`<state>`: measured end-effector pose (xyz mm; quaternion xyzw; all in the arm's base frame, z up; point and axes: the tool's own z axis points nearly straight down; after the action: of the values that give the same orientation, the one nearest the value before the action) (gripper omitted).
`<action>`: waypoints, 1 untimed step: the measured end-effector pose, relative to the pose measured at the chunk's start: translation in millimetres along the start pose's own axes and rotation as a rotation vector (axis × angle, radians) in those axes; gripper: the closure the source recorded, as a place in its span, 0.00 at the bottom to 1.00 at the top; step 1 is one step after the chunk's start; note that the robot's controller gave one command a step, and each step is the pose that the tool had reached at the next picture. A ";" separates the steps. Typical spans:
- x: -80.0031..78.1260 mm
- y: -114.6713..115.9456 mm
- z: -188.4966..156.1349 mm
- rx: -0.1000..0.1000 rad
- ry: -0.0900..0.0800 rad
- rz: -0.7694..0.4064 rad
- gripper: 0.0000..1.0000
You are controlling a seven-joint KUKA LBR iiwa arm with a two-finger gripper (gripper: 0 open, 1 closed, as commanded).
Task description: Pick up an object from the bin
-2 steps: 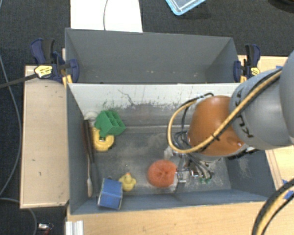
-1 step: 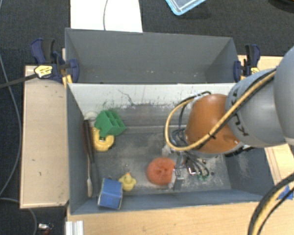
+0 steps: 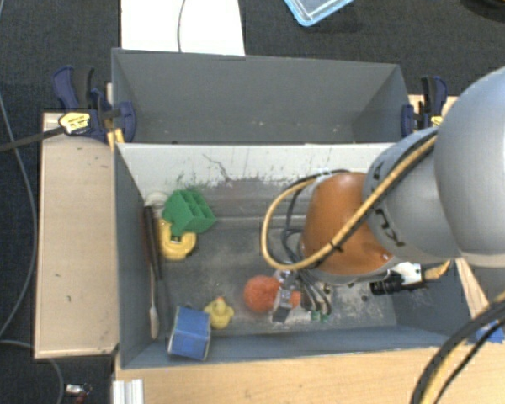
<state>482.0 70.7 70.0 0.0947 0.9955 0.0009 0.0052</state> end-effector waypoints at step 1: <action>0.0 0.0 0.0 0.000 0.000 0.000 1.00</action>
Offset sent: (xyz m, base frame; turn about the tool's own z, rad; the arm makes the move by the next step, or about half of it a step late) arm 0.0147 -0.0074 0.1390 -0.0015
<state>482.0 70.7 70.1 0.0945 0.9955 0.0009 0.0052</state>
